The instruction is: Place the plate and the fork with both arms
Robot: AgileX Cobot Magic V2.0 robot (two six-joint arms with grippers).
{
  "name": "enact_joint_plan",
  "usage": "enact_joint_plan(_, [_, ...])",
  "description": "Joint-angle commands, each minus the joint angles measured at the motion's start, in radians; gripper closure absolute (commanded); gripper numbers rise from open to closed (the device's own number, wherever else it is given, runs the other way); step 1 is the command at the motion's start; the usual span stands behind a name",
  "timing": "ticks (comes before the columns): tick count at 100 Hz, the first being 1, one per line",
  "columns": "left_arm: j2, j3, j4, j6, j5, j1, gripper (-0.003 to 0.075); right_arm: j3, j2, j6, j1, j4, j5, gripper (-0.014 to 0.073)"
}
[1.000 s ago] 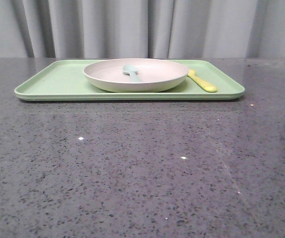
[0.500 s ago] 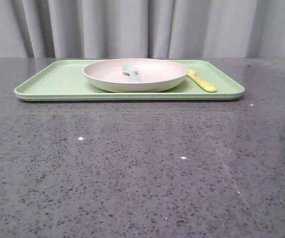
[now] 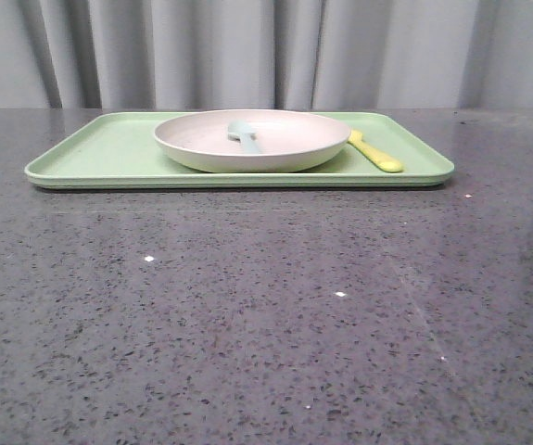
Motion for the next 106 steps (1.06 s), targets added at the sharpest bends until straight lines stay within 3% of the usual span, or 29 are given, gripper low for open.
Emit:
enact_joint_plan(1, [-0.032, 0.013, -0.010, -0.001, -0.088, -0.001, 0.0741, 0.031, -0.033, -0.006, -0.019, -0.009, -0.129, 0.0660])
enact_joint_plan(35, [-0.032, 0.013, -0.010, -0.001, -0.088, -0.001, 0.0741, 0.274, -0.228, -0.006, -0.018, -0.009, -0.170, 0.0660])
enact_joint_plan(106, [-0.032, 0.013, -0.010, -0.001, -0.088, -0.001, 0.0741, 0.270, -0.229, -0.006, -0.022, -0.009, -0.121, 0.0660])
